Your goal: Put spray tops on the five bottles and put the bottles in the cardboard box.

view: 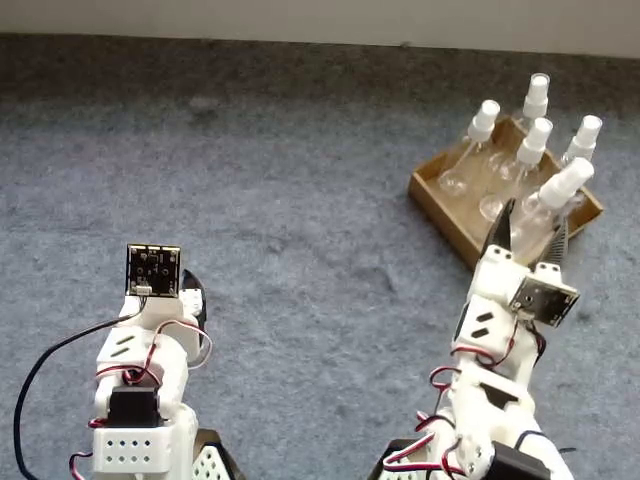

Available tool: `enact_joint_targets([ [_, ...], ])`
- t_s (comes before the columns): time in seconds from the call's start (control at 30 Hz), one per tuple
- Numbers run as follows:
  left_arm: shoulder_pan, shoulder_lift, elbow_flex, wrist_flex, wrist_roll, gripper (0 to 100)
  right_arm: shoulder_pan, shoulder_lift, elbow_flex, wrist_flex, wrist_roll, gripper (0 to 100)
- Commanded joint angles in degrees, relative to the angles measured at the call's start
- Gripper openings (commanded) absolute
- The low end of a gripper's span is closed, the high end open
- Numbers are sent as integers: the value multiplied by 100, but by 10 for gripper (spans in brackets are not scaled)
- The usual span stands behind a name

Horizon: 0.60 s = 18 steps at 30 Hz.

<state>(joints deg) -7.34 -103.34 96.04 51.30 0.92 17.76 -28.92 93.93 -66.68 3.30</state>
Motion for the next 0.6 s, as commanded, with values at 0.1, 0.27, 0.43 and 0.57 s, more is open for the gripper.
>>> enact_joint_targets([
  [0.1, 119, 31, 110, -26, -26, 5, -233, -13, 259, -207, 79, 8],
  [0.27, 119, 40, 110, -26, -26, 5, -321, -13, 4, 101, 79, 8],
  [0.43, 119, 40, 110, -18, -26, 5, -312, 13, -127, 110, 88, 8],
  [0.57, 119, 40, 110, 0, -35, 5, -303, 505, -514, 101, 299, 8],
])
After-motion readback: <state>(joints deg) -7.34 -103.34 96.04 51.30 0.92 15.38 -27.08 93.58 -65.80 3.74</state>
